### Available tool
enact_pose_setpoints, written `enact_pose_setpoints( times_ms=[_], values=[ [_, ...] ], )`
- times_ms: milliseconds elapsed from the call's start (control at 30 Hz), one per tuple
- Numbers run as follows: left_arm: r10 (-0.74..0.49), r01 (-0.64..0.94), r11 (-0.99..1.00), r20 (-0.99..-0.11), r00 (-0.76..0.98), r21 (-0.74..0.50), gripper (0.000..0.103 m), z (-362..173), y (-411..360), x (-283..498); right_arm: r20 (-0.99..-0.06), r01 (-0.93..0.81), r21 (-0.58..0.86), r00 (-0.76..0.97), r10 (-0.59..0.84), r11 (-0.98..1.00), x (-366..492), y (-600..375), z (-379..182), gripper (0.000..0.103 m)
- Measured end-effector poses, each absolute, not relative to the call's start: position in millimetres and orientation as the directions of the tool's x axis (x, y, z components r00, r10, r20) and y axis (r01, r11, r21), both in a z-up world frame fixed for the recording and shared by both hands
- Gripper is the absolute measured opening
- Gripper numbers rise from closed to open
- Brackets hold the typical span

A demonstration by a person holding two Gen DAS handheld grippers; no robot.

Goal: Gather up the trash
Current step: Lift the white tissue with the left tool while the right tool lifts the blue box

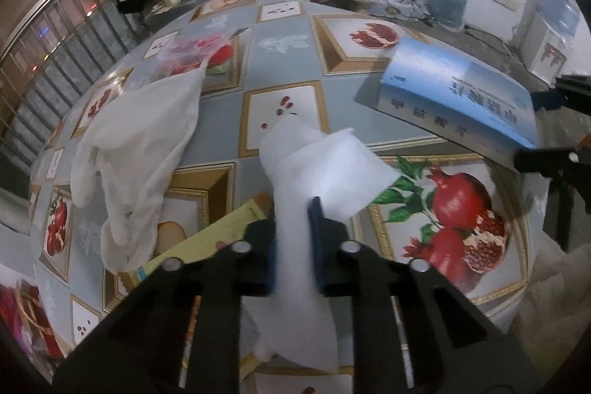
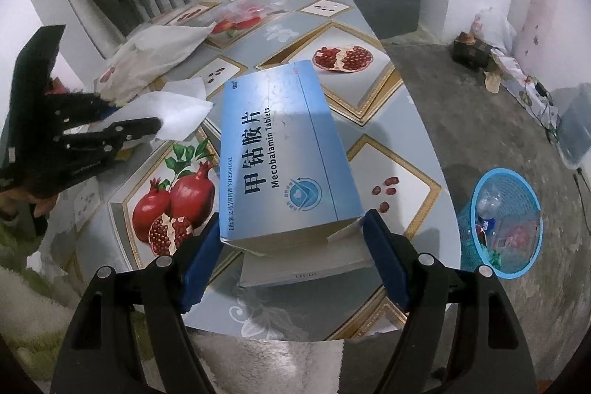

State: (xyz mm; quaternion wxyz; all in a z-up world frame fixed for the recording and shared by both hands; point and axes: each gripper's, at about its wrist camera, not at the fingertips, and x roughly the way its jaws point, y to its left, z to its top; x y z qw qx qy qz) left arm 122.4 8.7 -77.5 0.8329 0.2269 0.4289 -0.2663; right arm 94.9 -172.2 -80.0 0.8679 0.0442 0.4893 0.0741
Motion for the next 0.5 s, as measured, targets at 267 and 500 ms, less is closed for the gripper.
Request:
enact_pose_setpoints(
  times_ms=[267,500],
  values=[
    [-0.375,0.657,0.753,-0.842,0.388,-0.033,0.007,-64,18,99,-0.832,-0.093,0.169,0.521,0.193,0.981,86,-178,-73,0.074],
    [-0.354,0.622,0.781,-0.855,0.379,-0.047,0.022,-70,25,103,-0.834,-0.092,0.191,0.510,0.211,0.977,87,-180,-70,0.079]
  ],
)
